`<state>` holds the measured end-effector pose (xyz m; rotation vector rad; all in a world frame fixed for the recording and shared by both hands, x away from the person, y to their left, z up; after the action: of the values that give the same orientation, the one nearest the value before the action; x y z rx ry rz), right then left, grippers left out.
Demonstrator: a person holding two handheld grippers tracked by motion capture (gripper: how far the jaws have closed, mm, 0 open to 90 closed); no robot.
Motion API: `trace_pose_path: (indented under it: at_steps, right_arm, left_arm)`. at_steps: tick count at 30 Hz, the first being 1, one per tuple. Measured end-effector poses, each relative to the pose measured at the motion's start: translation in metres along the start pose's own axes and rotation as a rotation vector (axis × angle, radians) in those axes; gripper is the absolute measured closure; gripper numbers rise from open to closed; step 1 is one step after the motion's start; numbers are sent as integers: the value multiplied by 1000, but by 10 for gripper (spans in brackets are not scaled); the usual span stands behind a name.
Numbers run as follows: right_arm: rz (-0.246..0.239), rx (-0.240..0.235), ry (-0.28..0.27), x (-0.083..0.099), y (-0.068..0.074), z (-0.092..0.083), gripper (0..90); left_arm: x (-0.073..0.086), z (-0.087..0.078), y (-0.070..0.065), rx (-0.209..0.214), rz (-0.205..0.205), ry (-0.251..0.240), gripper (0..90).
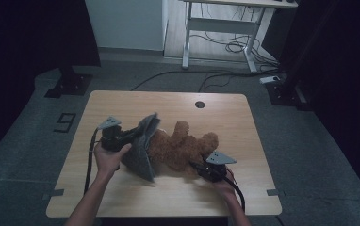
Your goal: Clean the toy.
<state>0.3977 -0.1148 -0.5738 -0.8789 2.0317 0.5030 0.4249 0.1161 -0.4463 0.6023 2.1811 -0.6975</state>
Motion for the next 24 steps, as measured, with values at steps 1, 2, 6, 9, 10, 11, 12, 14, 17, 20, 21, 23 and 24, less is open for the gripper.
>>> trace_pose_path:
  at_steps: [1, 2, 6, 9, 10, 11, 12, 14, 17, 20, 21, 23, 24]
  right_arm:
    - [-4, 1, 2, 0, 1, 0, 675]
    - [-8, 3, 1, 0, 1, 0, 675]
    - [-10, 3, 0, 0, 1, -1, 674]
    - [-14, 1, 0, 1, 2, -2, 672]
    - [-13, -3, 1, 2, 2, -2, 670]
    - [-13, -6, 2, 2, 2, -2, 667]
    - [-11, -15, 4, 2, 2, -3, 660]
    - [-7, -27, 1, 2, 3, -3, 646]
    - [8, -37, -3, 2, 5, -4, 588]
    - [15, -35, -6, 1, 7, -8, 493]
    - [27, -35, -9, 1, 7, -9, 459]
    - [62, -41, 3, 3, 6, -12, 371]
    - [82, -47, 9, 4, 5, -12, 329]
  left_arm:
    - [-7, 4, -9, -1, 26, 2, 845]
    - [-13, 10, -17, -14, 52, 11, 845]
    - [-18, 51, -23, -57, 64, 129, 843]
    - [-5, 75, -12, -39, -1, 199, 840]
    - [-1, 79, -9, -41, -11, 204, 840]
    - [6, 81, -5, -48, -17, 209, 841]
    - [10, 82, -2, -44, -23, 213, 843]
    - [18, 79, 2, -8, -54, 203, 844]
    - [27, 73, 0, 8, -50, 185, 845]
    - [34, 67, -3, -5, -25, 171, 846]
    - [37, 65, -4, -7, -22, 163, 846]
    - [44, 62, -5, -3, -15, 153, 846]
    - [47, 61, -6, 5, -19, 147, 847]
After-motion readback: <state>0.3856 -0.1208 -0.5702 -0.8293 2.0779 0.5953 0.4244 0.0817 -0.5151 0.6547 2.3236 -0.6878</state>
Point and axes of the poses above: each handheld gripper's, and its own axes: z roughly forward along the jaws, x roughly out of its underside, y roughly to its left, the point moved 9 cm from there along z, roughly forward along the jaws, and after that the axes turned 12 degrees about y, right-handed, at the moved point
